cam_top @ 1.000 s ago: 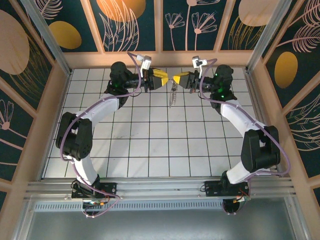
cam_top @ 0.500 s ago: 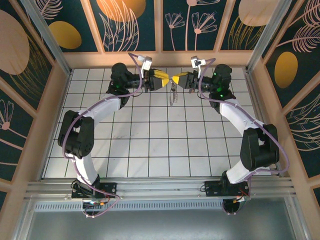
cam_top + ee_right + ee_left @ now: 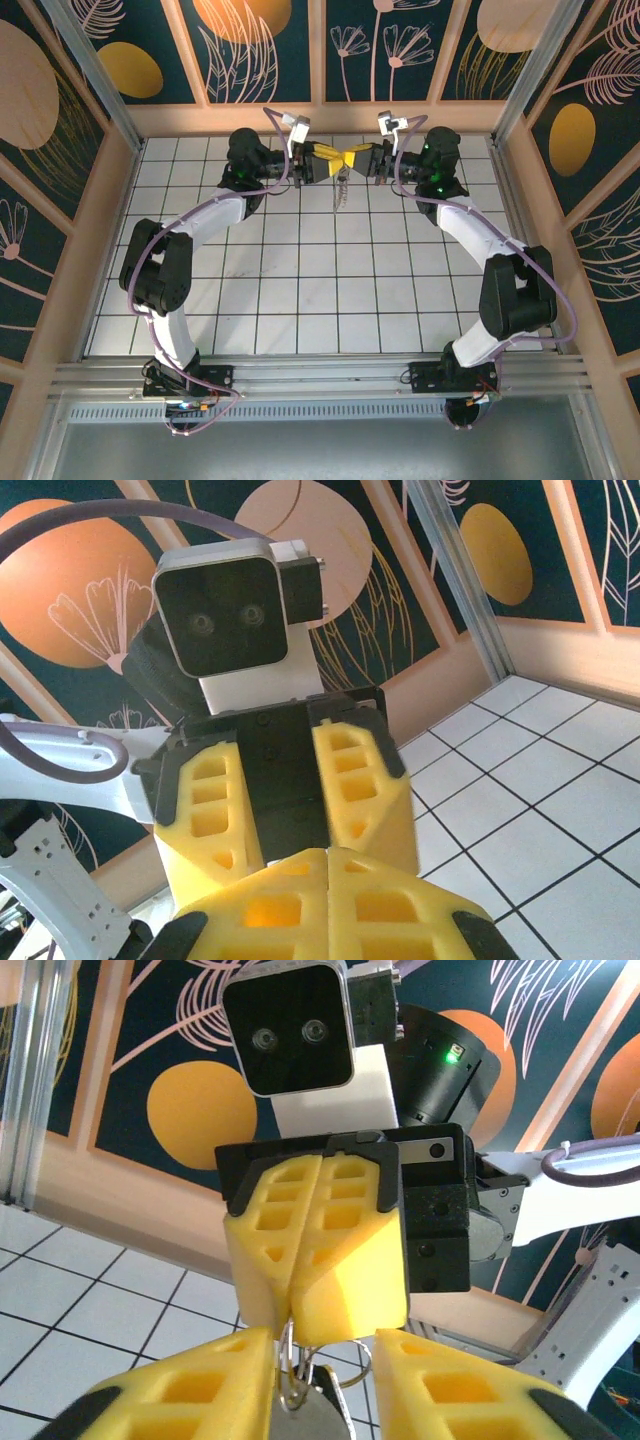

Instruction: Put the keys on the keyring

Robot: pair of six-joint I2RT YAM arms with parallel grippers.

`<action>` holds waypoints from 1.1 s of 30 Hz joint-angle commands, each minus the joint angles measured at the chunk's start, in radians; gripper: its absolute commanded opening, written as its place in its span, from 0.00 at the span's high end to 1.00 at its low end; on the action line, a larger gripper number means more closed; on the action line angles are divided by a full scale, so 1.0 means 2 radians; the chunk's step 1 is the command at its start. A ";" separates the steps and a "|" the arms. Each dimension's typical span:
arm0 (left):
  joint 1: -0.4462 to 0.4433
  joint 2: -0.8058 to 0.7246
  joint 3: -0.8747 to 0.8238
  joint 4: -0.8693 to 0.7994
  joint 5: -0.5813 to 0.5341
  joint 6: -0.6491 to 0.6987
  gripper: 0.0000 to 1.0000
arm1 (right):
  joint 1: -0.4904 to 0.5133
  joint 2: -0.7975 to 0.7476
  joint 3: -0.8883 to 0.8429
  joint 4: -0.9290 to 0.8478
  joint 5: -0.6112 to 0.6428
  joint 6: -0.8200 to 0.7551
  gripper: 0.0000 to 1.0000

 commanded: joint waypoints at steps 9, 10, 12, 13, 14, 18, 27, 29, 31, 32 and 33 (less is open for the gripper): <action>-0.004 0.007 0.007 0.044 0.016 -0.011 0.89 | 0.004 0.003 0.015 0.002 -0.004 -0.018 1.00; -0.004 0.006 0.007 0.045 0.016 -0.011 0.91 | 0.004 0.002 0.015 0.000 -0.003 -0.020 1.00; -0.004 0.005 0.005 0.047 0.016 -0.011 0.99 | 0.003 0.002 0.015 -0.006 -0.001 -0.024 1.00; -0.004 0.004 0.003 0.047 0.016 -0.011 1.00 | 0.002 0.001 0.015 -0.007 -0.001 -0.024 1.00; -0.004 0.003 0.002 0.051 0.014 -0.011 1.00 | 0.002 0.000 0.016 -0.006 -0.002 -0.024 1.00; -0.004 -0.004 -0.006 0.058 0.007 -0.011 1.00 | -0.002 -0.011 0.011 -0.004 0.003 -0.020 0.64; -0.004 -0.020 -0.015 0.057 -0.014 -0.014 1.00 | -0.022 -0.091 -0.083 0.029 0.065 -0.022 0.49; -0.004 -0.022 -0.017 0.063 -0.014 -0.020 1.00 | -0.021 -0.104 -0.105 0.038 0.072 -0.028 0.47; -0.004 -0.022 -0.017 0.066 -0.013 -0.025 1.00 | -0.018 -0.112 -0.124 0.044 0.071 -0.038 0.44; -0.004 -0.023 -0.018 0.068 -0.013 -0.027 1.00 | -0.017 -0.114 -0.130 0.044 0.070 -0.044 0.44; -0.004 -0.023 -0.018 0.069 -0.012 -0.029 1.00 | -0.015 -0.114 -0.135 0.044 0.067 -0.050 0.44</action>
